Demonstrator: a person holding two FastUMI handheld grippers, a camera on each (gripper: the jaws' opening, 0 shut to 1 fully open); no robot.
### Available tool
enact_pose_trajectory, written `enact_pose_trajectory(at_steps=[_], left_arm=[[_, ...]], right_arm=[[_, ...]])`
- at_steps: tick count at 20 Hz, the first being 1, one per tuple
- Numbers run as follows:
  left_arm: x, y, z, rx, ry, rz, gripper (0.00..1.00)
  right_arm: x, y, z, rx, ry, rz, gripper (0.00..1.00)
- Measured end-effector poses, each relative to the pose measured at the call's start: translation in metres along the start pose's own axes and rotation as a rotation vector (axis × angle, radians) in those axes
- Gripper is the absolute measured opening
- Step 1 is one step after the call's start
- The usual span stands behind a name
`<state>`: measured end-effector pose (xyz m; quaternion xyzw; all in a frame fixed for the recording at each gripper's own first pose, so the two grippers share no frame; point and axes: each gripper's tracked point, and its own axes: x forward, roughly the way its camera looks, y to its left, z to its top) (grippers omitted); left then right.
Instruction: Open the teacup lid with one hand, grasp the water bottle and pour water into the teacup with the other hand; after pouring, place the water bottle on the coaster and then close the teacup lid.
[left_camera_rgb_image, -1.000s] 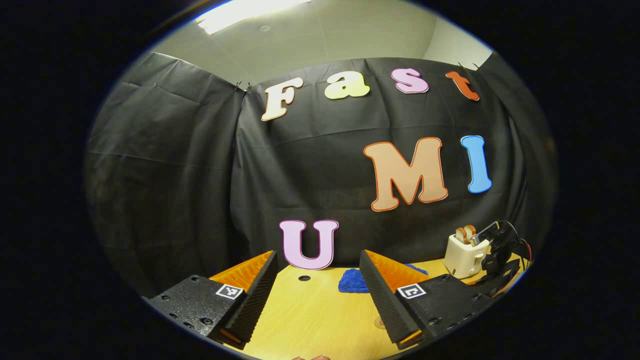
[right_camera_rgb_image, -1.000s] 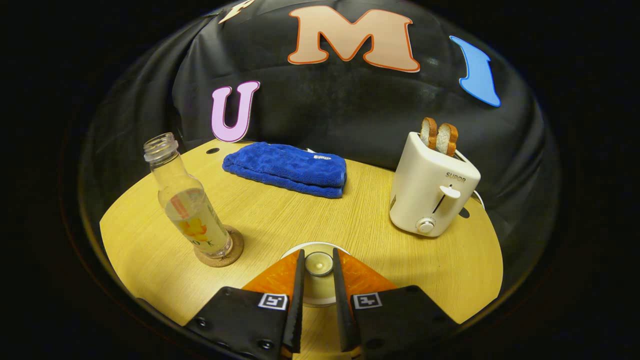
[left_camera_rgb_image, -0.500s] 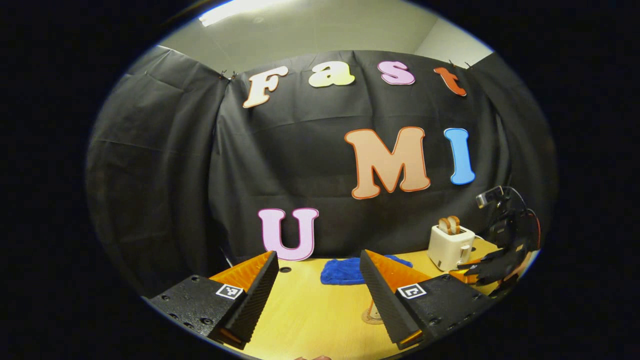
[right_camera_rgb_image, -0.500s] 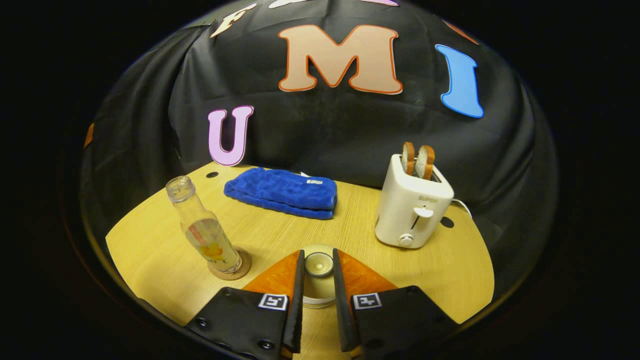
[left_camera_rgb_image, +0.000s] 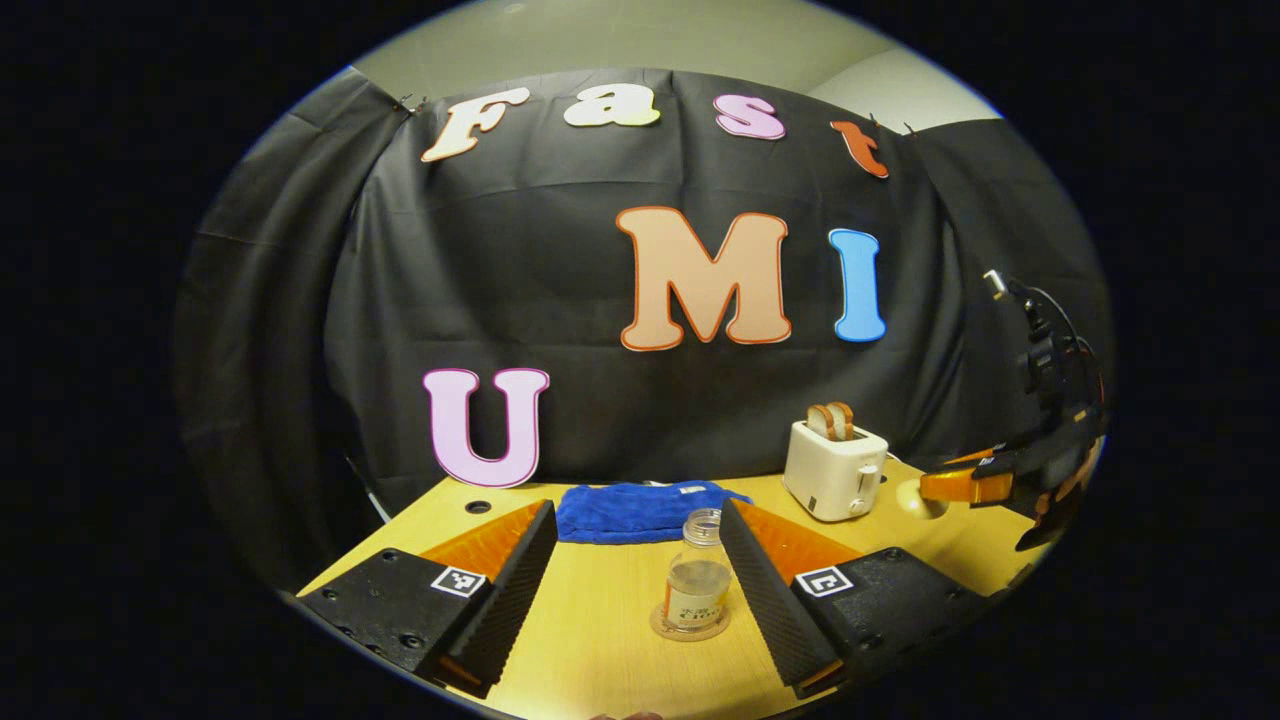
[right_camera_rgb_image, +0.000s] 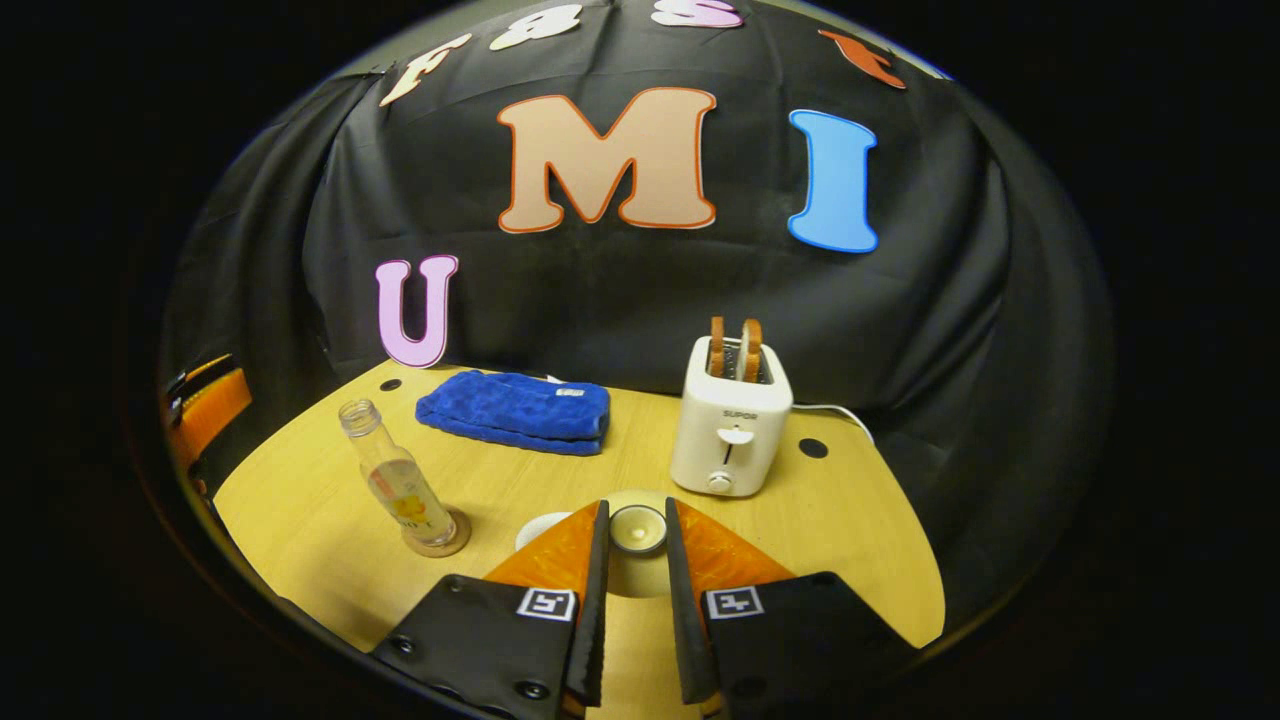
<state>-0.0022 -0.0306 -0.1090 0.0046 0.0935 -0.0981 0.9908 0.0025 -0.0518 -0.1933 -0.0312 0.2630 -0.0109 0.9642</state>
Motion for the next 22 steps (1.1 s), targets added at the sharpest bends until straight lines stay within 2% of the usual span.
enact_pose_trajectory(at_steps=[4,9,18,22], left_arm=[[0.015,-0.022,-0.028,0.004,0.035,-0.065,0.96],[0.032,-0.039,-0.071,0.026,0.093,-0.105,0.96],[0.061,-0.044,-0.147,0.008,0.204,-0.105,0.97],[0.073,-0.045,-0.161,0.005,0.222,-0.107,0.97]], right_arm=[[-0.019,-0.031,-0.003,0.027,0.003,-0.064,0.32],[-0.038,-0.063,-0.014,0.04,0.024,-0.131,0.33],[-0.063,-0.095,-0.026,0.003,0.068,-0.22,0.33],[-0.071,-0.098,-0.032,-0.015,0.086,-0.242,0.32]])
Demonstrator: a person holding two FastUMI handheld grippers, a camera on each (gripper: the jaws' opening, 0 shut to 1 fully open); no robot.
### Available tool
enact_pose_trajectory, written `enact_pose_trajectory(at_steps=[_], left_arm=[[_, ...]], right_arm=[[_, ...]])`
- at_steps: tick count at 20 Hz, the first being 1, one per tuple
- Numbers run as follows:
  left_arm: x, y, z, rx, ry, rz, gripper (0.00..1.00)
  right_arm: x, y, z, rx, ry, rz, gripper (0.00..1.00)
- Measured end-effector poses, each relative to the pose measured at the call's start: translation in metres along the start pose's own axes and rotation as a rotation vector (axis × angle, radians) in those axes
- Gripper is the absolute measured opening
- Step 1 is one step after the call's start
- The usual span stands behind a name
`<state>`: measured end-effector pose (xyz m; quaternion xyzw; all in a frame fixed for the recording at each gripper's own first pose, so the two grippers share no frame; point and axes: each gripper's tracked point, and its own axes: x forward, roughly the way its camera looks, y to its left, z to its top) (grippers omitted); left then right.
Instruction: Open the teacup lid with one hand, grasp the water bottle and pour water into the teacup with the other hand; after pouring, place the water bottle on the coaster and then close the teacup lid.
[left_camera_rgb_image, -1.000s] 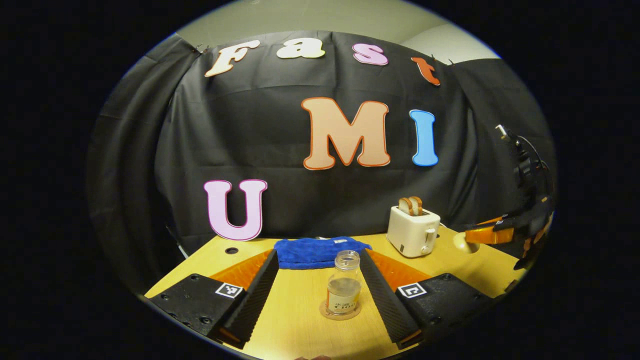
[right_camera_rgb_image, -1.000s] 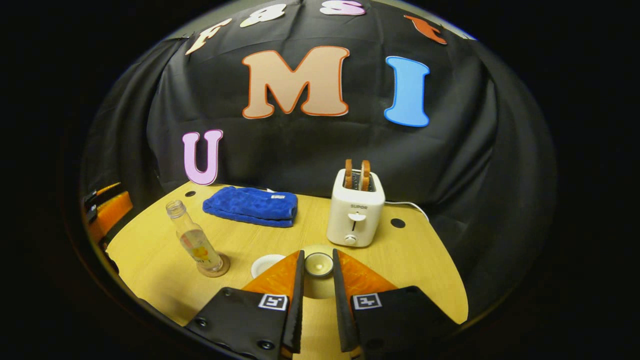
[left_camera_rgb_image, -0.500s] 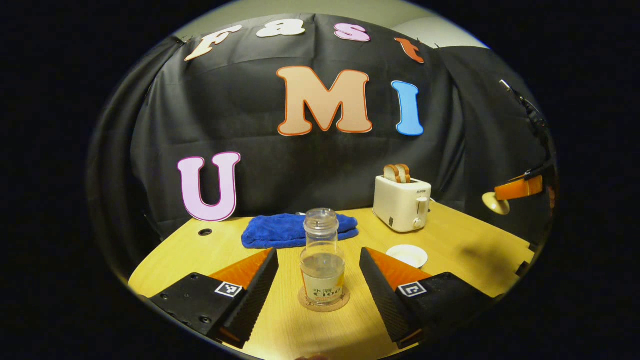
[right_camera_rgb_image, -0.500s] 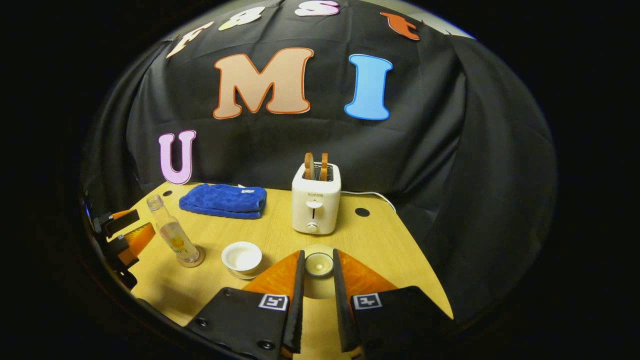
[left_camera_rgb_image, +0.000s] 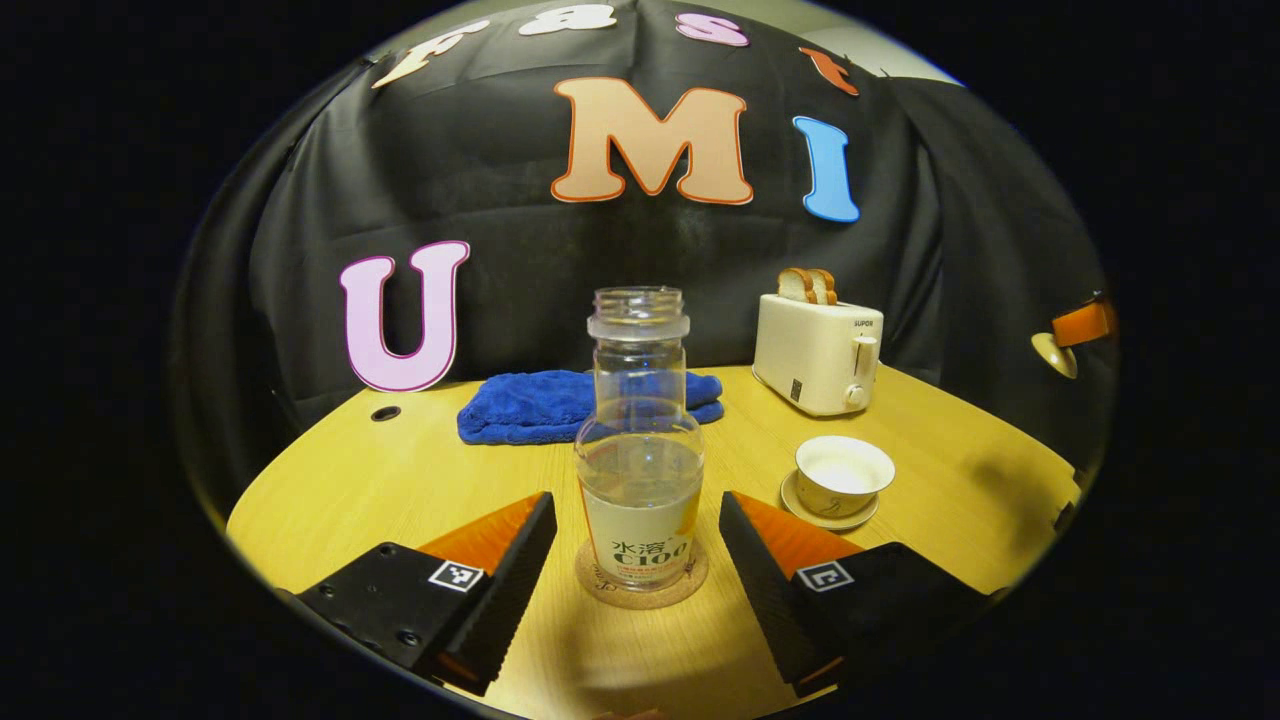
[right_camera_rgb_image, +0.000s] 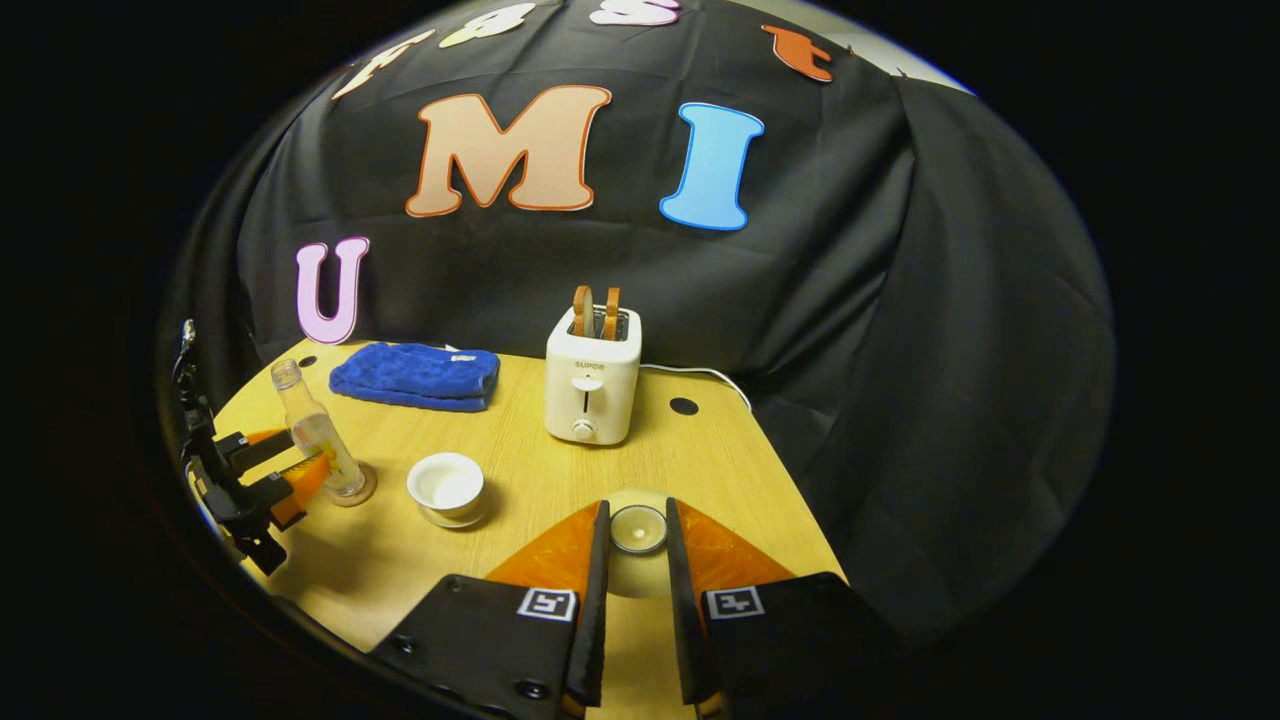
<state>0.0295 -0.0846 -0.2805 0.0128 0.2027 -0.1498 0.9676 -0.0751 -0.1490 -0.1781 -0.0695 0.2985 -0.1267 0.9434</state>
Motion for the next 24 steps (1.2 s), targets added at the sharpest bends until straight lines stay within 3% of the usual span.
enact_pose_trajectory(at_steps=[6,15,24], left_arm=[[0.014,0.001,-0.007,0.007,0.006,-0.002,0.96],[0.024,-0.007,-0.014,0.043,0.017,-0.029,0.75],[0.03,-0.014,-0.003,0.283,0.04,-0.078,0.69]], right_arm=[[-0.006,0.002,-0.005,-0.021,0.006,-0.003,0.32],[-0.009,0.002,-0.011,-0.04,0.014,0.005,0.33],[-0.006,0.005,-0.016,-0.024,0.01,0.029,0.34]])
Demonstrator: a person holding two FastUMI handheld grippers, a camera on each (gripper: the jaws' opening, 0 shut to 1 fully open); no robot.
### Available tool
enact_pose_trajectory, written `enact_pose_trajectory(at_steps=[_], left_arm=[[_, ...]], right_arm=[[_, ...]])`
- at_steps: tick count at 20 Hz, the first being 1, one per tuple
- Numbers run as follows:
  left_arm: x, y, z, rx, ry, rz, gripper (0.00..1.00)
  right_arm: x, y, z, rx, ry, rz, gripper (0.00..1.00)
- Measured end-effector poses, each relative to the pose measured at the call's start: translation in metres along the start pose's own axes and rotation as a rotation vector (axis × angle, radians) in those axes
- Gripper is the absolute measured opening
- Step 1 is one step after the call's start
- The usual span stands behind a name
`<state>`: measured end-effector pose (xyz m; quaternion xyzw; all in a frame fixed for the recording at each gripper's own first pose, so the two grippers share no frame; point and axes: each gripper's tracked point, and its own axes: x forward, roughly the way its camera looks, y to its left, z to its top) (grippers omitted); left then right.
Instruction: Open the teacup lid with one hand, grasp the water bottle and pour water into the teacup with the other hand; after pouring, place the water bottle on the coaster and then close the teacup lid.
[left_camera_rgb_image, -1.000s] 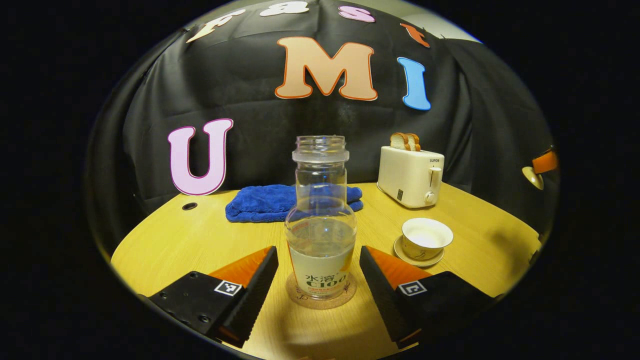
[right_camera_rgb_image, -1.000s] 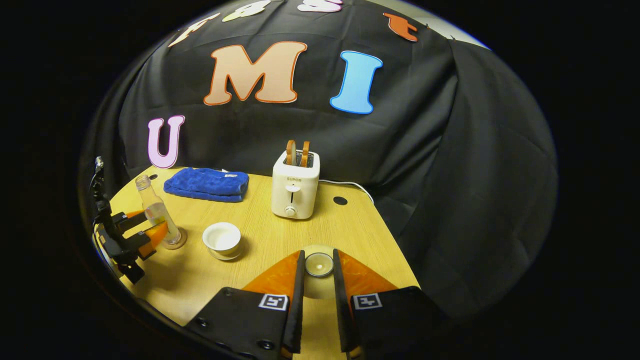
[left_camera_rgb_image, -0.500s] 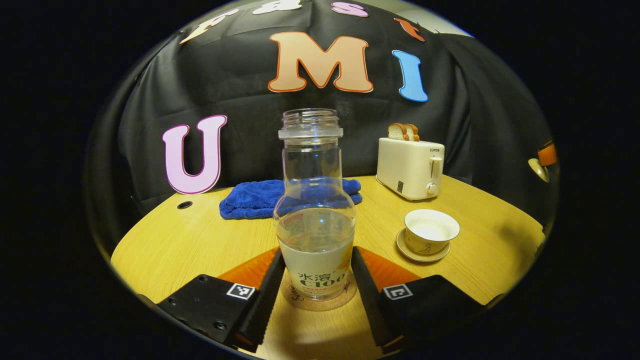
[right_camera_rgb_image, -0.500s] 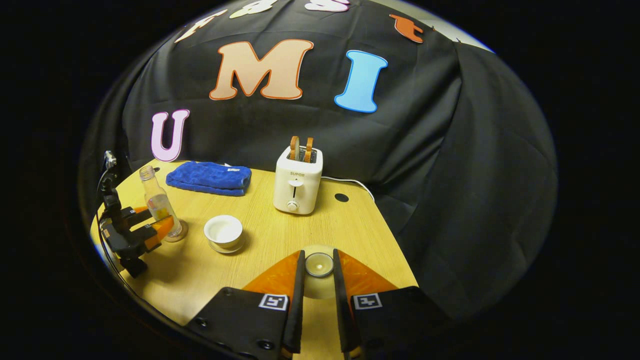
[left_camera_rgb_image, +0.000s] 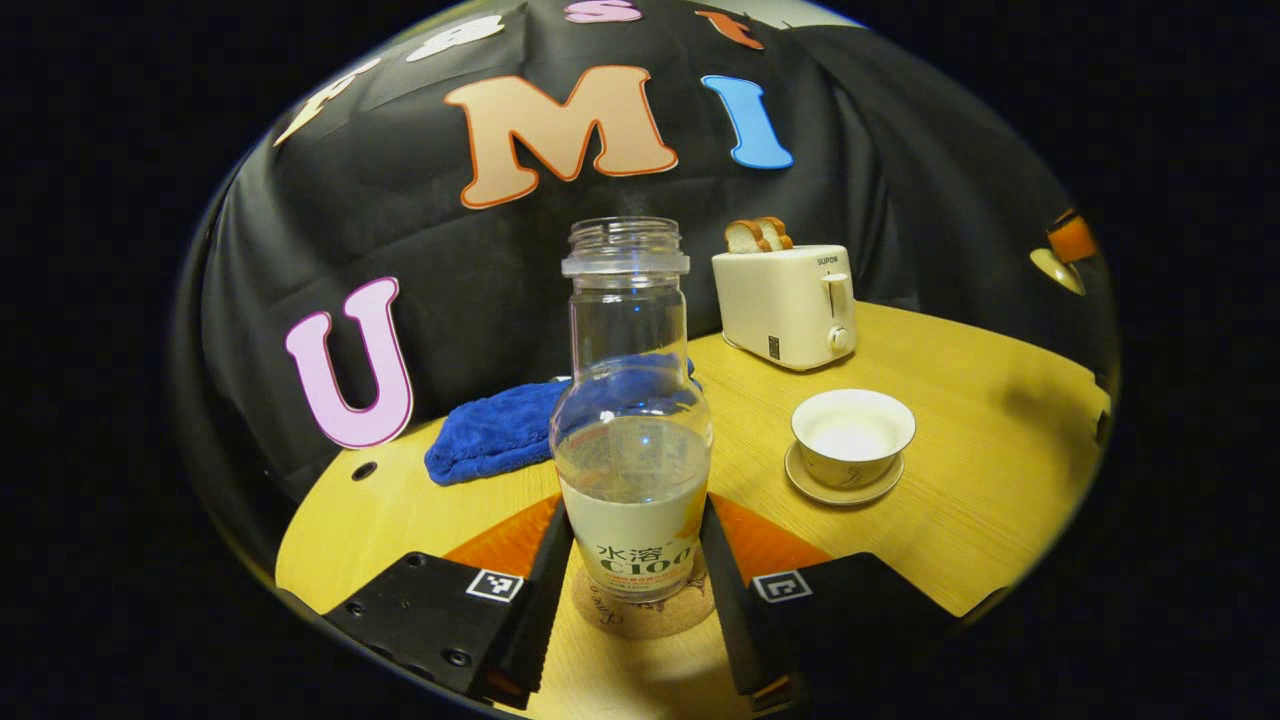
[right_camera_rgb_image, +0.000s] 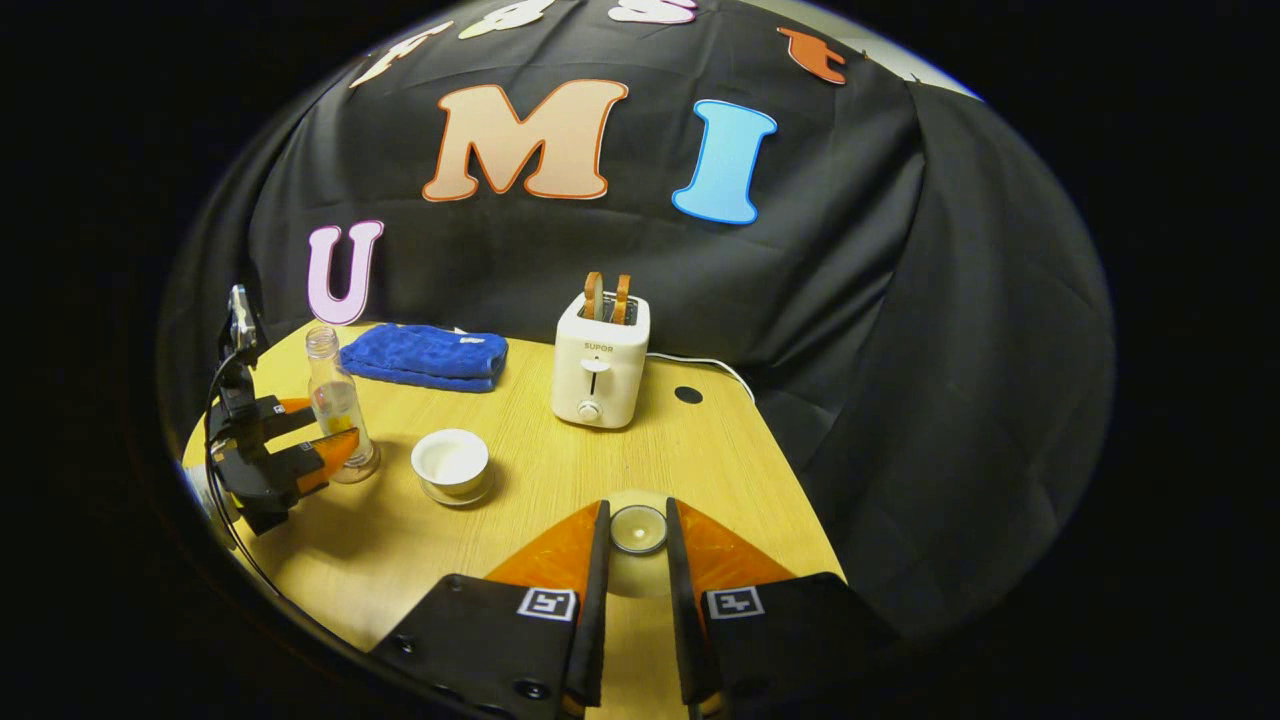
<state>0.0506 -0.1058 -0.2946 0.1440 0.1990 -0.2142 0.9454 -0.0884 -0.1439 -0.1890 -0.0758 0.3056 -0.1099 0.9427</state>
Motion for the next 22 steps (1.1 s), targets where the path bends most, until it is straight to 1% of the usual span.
enact_pose_trajectory(at_steps=[4,6,7,8,10,13,15,22], left_arm=[[-0.004,0.006,0.004,0.112,0.015,0.009,0.67],[-0.006,0.015,0.005,0.185,0.033,0.026,0.67],[-0.006,0.018,0.007,0.225,0.044,0.034,0.67],[-0.007,0.02,0.008,0.263,0.05,0.039,0.68],[-0.008,0.023,0.012,0.336,0.061,0.042,0.67],[-0.006,0.022,0.021,0.425,0.066,0.038,0.67],[-0.005,0.019,0.024,0.476,0.079,0.031,0.67],[0.007,0.01,0.019,0.652,0.145,0.009,0.67]], right_arm=[[0.001,-0.004,-0.002,0.018,-0.006,0.004,0.32],[0.002,-0.006,-0.003,0.029,-0.009,0.004,0.34],[0.003,-0.007,-0.004,0.034,-0.01,0.006,0.32],[0.003,-0.008,-0.005,0.039,-0.012,0.007,0.33],[0.006,-0.009,-0.008,0.049,-0.013,0.012,0.33],[0.008,-0.014,-0.012,0.082,-0.018,0.018,0.34],[0.01,-0.017,-0.014,0.103,-0.021,0.022,0.33],[0.011,-0.039,-0.028,0.138,-0.016,0.019,0.33]])
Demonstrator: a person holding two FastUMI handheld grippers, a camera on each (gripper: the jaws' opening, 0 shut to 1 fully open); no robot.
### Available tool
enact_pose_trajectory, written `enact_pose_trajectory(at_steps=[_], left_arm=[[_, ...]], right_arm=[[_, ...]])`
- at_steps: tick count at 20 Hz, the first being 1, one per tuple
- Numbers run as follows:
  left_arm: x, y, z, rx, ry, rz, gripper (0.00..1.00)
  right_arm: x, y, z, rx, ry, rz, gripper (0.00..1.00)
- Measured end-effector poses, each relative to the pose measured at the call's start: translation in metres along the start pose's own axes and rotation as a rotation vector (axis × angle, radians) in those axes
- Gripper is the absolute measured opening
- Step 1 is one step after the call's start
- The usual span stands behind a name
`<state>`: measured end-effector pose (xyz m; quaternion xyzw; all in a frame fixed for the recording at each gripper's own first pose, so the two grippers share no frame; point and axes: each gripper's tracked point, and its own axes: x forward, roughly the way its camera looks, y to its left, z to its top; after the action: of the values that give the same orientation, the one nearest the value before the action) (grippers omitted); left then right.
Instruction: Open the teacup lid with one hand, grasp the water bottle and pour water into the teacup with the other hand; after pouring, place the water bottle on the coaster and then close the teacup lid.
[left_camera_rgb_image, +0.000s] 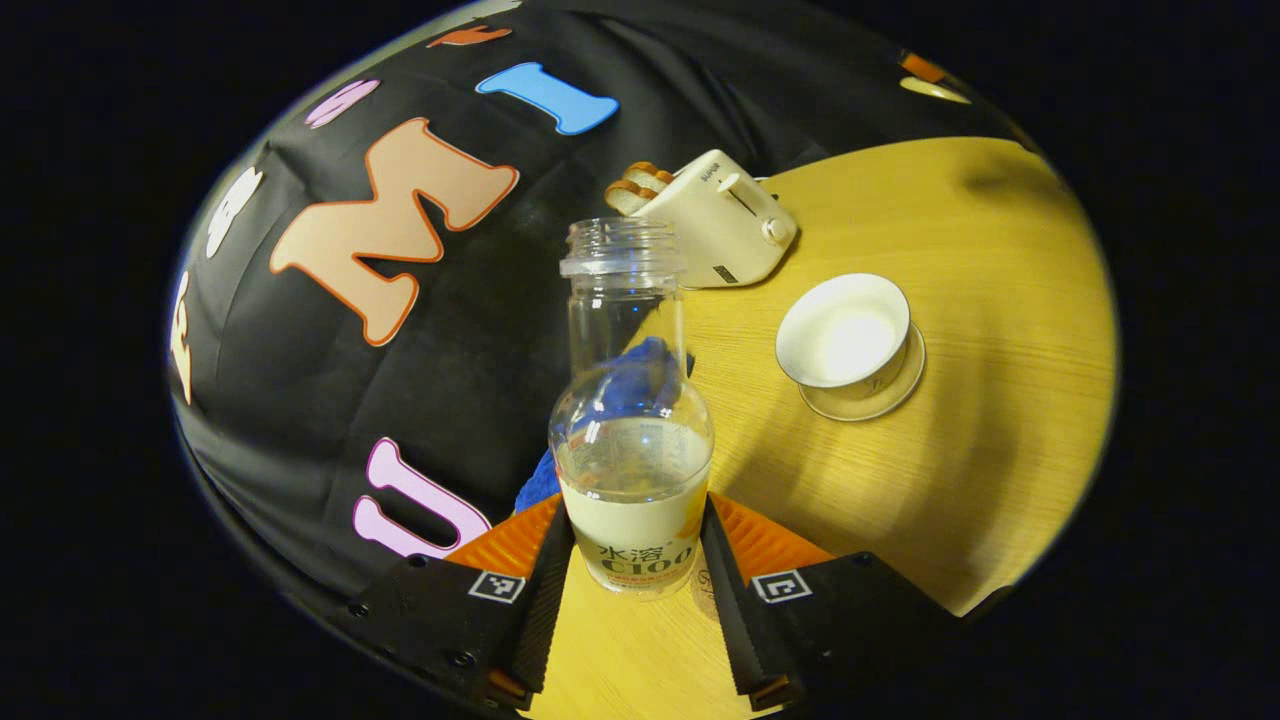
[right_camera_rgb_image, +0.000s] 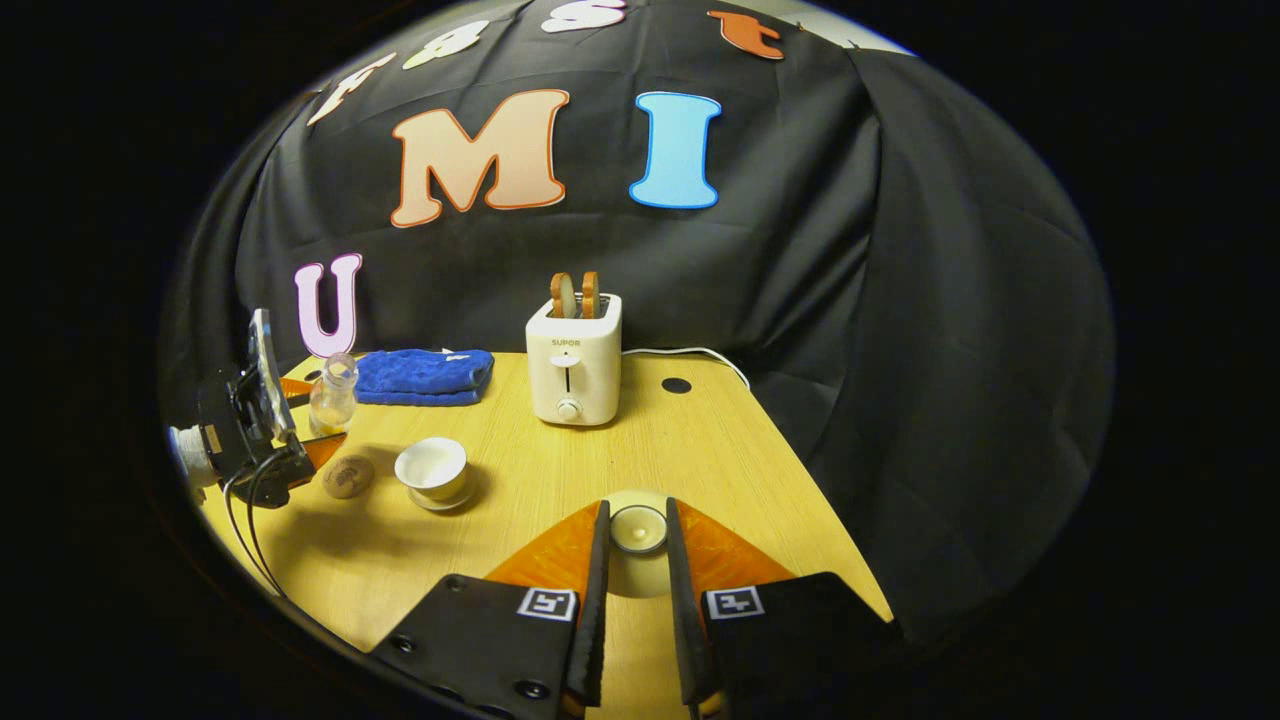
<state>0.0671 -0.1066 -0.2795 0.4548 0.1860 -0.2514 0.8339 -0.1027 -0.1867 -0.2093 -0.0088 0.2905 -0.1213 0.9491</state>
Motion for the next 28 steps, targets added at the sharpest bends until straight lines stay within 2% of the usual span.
enact_pose_trajectory(at_steps=[5,8,14,21,28], left_arm=[[0.005,0.001,-0.002,0.097,0.036,0.005,0.67],[0.006,0.001,-0.006,0.19,0.065,0.007,0.67],[0.013,-0.001,-0.007,0.315,0.114,-0.017,0.67],[0.014,-0.001,-0.009,0.501,0.187,-0.029,0.67],[0.011,-0.001,-0.007,0.64,0.26,-0.051,0.67]], right_arm=[[0.001,-0.008,-0.008,0.013,0.011,0.01,0.34],[0.003,-0.005,-0.011,0.01,0.015,0.027,0.34],[0.005,-0.002,-0.017,0.006,0.023,0.058,0.32],[0.006,-0.006,-0.026,0.029,0.039,0.064,0.34],[0.005,-0.01,-0.032,0.04,0.041,0.068,0.33]])
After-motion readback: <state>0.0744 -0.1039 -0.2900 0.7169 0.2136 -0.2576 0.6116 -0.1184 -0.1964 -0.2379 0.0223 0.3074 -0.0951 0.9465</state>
